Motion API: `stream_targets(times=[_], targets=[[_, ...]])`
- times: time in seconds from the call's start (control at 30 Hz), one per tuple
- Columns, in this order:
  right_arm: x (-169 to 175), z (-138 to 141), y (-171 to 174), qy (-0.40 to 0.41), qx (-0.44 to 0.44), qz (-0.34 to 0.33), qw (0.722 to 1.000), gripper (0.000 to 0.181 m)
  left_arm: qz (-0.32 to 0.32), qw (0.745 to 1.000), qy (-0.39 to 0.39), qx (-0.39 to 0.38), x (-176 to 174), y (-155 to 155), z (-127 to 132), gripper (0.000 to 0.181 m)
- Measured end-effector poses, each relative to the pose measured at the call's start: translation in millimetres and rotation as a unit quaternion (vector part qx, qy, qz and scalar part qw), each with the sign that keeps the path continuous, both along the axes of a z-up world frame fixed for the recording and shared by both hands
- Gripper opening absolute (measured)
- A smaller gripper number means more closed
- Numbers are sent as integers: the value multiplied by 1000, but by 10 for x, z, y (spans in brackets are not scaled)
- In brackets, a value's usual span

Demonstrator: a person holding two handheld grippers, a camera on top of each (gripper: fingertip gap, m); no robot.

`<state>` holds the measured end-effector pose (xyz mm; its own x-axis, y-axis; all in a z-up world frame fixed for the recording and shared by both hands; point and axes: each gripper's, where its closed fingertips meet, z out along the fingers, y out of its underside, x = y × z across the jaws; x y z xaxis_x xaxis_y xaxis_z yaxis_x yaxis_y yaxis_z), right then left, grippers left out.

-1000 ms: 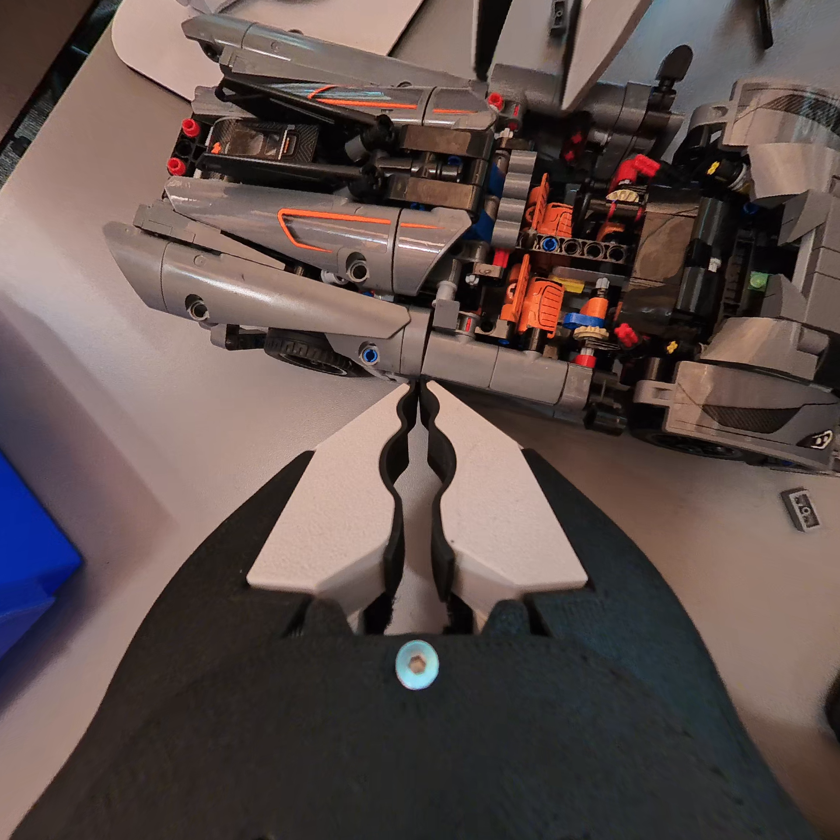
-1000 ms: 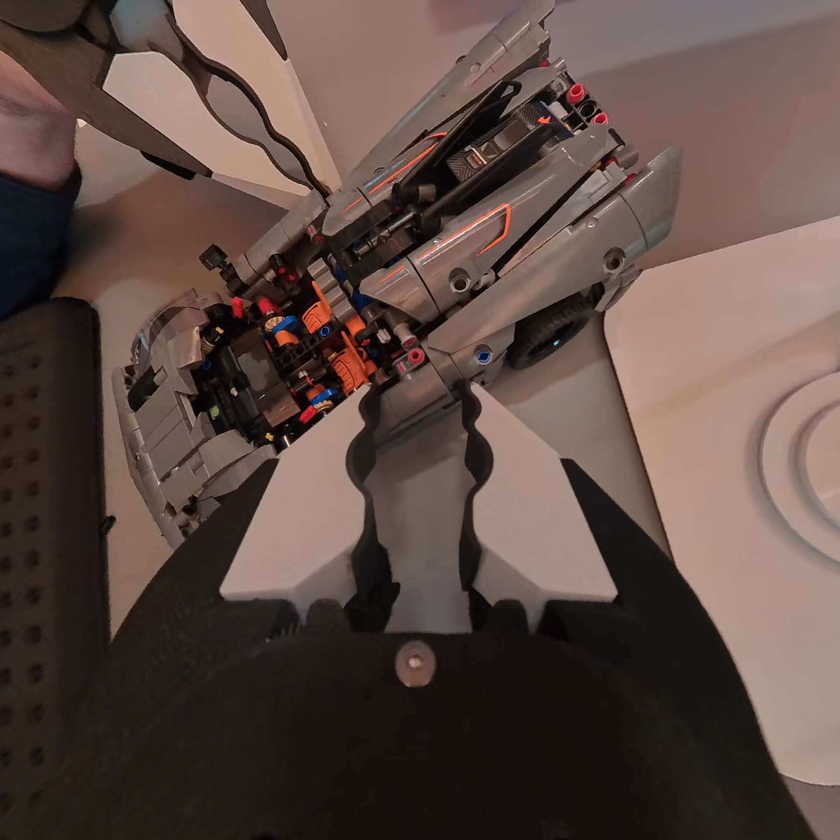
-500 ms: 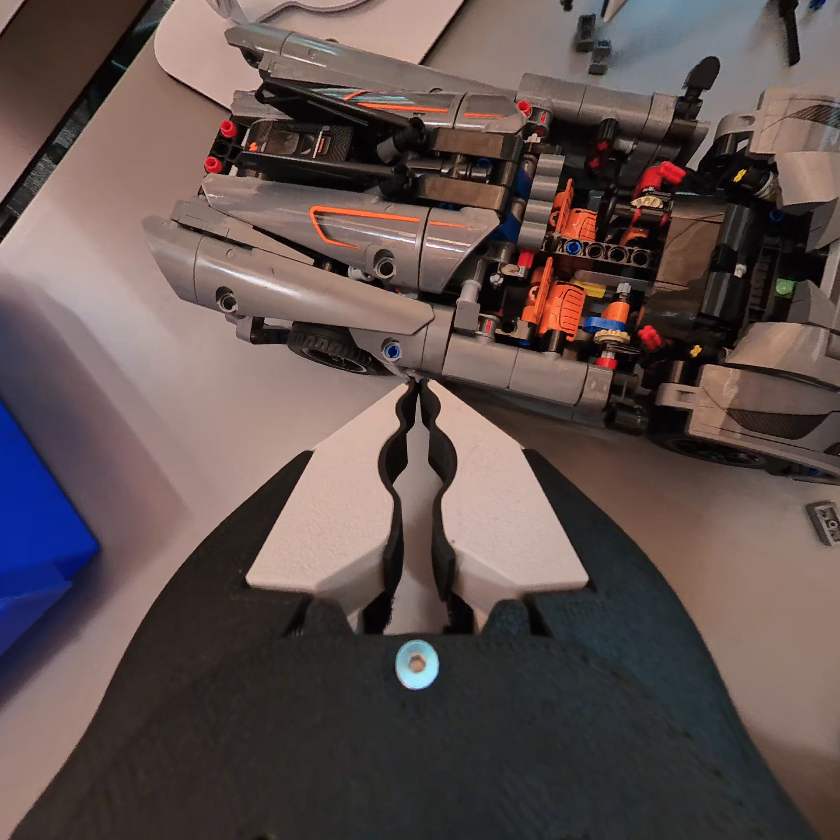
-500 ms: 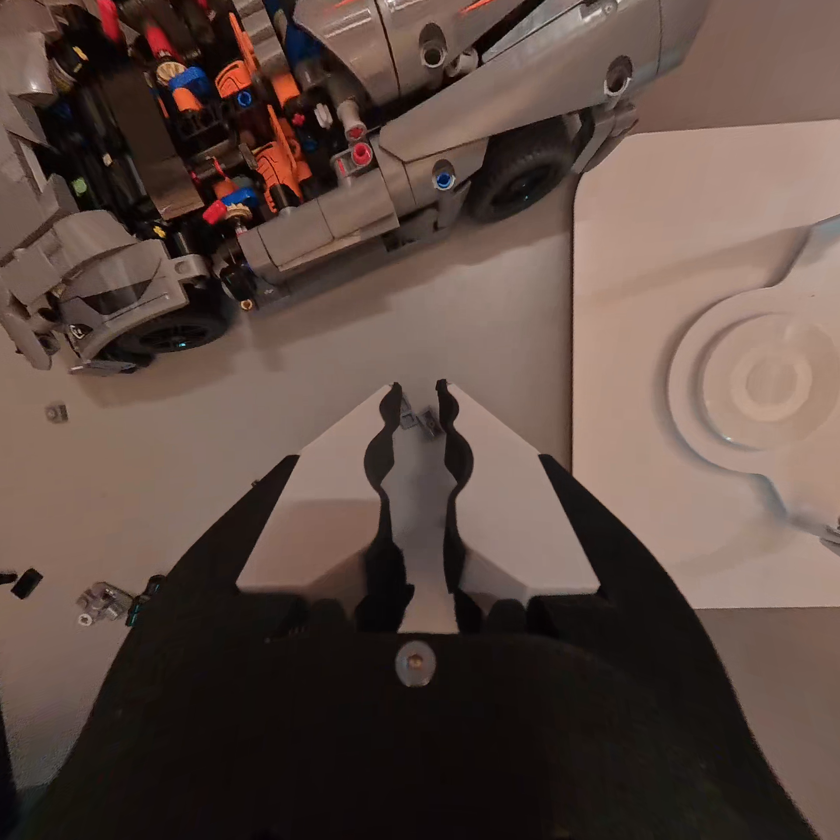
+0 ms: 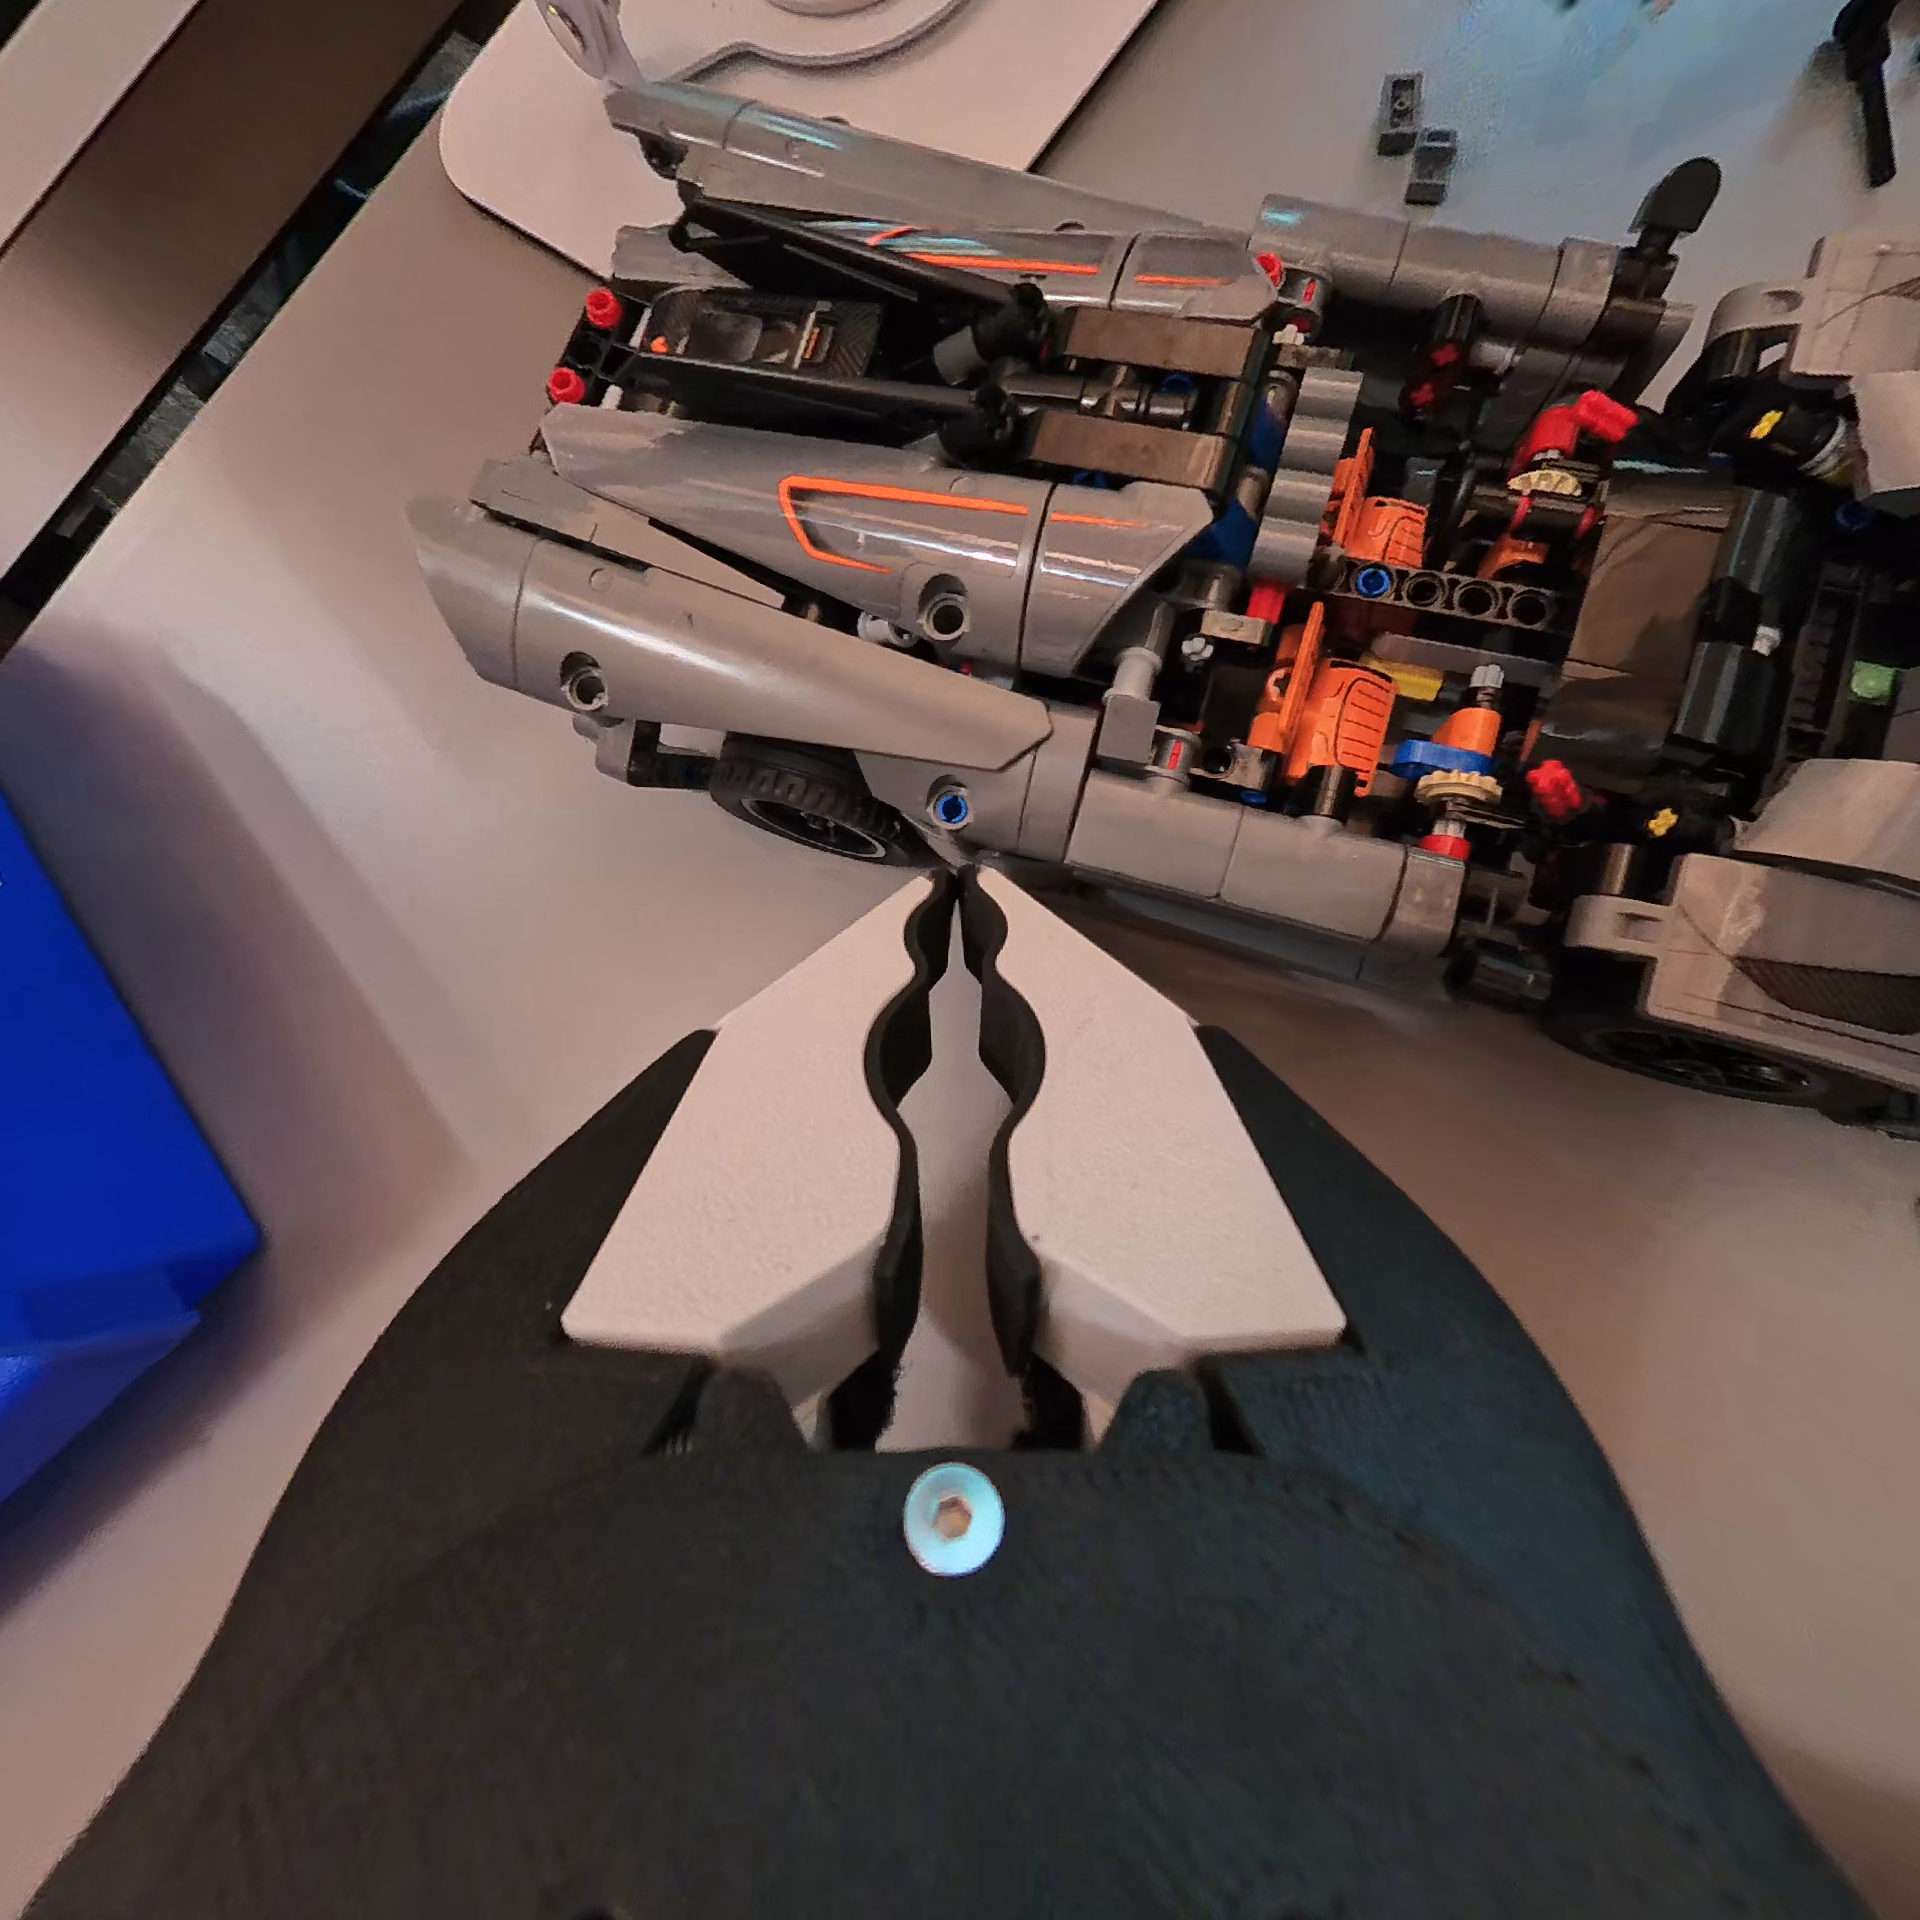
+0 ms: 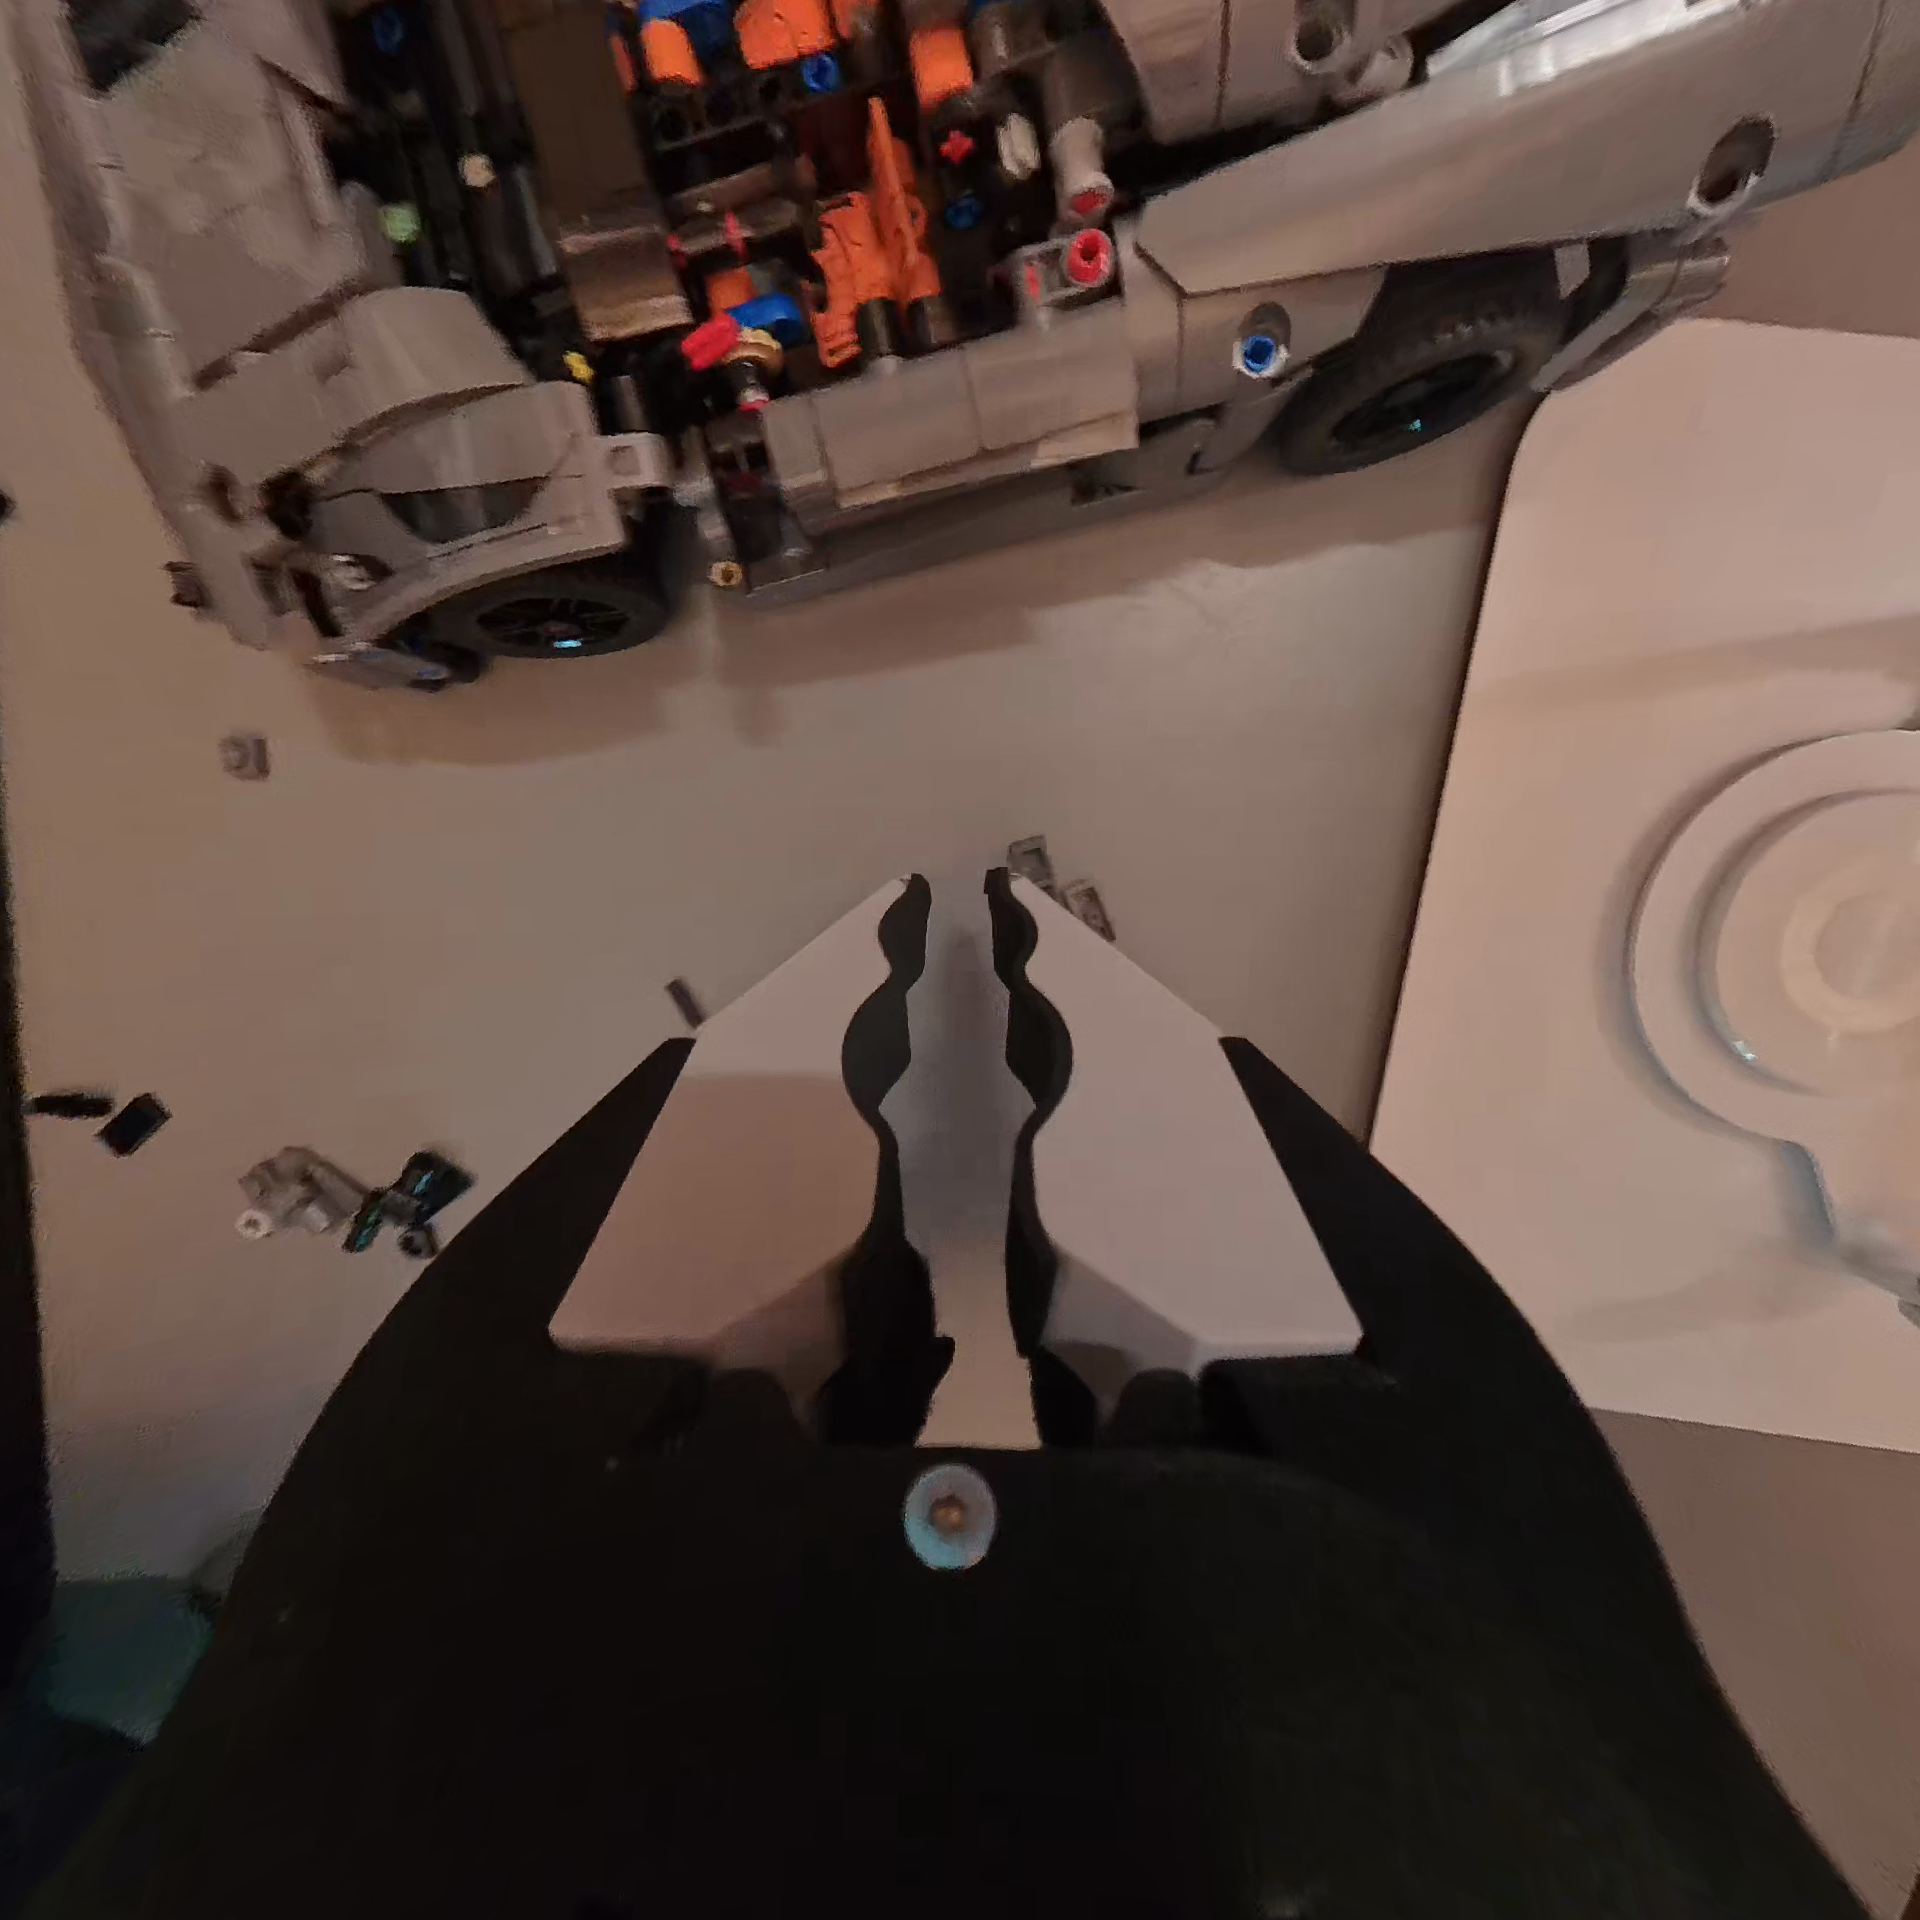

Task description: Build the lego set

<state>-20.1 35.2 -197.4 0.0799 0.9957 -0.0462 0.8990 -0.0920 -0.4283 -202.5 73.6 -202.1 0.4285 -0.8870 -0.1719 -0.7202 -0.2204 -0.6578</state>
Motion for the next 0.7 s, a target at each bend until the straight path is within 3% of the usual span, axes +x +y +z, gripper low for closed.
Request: stream_targets(times=[0.2,0.3,0.43,0.7], targets=[[-161,469,-434,36,16,71,997,10,11,1000,0,3,-47,52,-34,0],[-318,567,-704,42,23,111,993,10,16,1000,-10,5,-51,72,-25,0],[-435,464,-1010,13,28,155,988,7,21,1000,-15,7,-73,94,-12,0],[-349,-34,-1395,-80,-25,193,978,9,19,1000,-17,18,-68,82,50,0]])
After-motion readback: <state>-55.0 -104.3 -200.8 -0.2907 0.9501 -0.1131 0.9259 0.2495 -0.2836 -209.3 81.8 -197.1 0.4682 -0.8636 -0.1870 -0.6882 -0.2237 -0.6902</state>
